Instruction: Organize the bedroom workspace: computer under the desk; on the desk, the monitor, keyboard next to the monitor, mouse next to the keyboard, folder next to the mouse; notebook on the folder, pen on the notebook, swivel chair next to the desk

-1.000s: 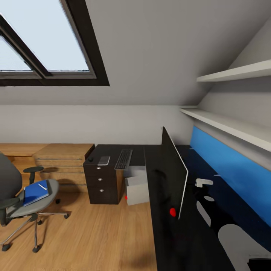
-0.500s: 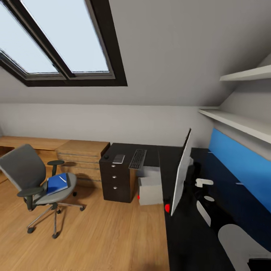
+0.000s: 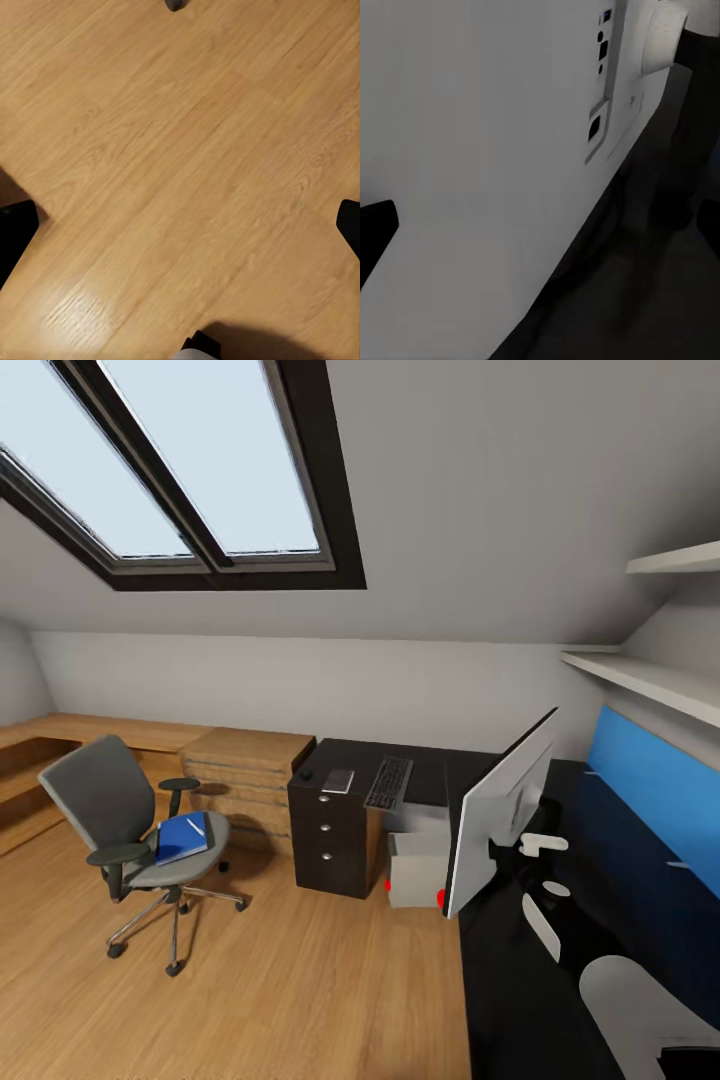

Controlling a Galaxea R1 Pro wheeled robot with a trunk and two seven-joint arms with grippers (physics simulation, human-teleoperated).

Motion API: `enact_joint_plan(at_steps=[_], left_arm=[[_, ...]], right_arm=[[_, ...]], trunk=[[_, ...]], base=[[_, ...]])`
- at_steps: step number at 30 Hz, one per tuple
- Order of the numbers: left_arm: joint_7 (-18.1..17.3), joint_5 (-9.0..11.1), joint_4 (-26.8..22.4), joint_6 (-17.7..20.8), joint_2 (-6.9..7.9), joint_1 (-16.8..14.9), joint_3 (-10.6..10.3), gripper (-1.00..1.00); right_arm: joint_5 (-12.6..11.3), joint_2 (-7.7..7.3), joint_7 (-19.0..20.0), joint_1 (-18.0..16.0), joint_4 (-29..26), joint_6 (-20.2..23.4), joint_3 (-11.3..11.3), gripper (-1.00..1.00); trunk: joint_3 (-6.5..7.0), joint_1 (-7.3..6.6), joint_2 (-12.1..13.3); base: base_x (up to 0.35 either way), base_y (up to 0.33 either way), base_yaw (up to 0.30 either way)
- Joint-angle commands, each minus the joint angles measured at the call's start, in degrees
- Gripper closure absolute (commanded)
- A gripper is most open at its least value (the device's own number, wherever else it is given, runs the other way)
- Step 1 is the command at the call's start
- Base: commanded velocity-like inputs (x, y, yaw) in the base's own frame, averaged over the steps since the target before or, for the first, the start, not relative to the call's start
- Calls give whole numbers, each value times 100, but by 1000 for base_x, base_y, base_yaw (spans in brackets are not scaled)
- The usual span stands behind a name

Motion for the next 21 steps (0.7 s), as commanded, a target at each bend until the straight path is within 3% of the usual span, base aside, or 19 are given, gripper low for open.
enact_joint_plan(at_steps=[1, 13, 21], left_arm=[[49, 12, -6, -10, 4, -1, -49, -100], [49, 11, -6, -10, 4, -1, -49, -100], [49, 8, -6, -10, 4, -1, -49, -100]], right_arm=[[-54, -4, -23, -3, 3, -26, 32, -100], [-27, -4, -9, 3, 21, -62, 37, -100], [-21, -4, -6, 5, 28, -57, 43, -100]], trunk=[[-2, 2, -4], [37, 2, -4], [44, 2, -4]], base=[[-5, 0, 8], [-237, 0, -87], [-69, 0, -24]])
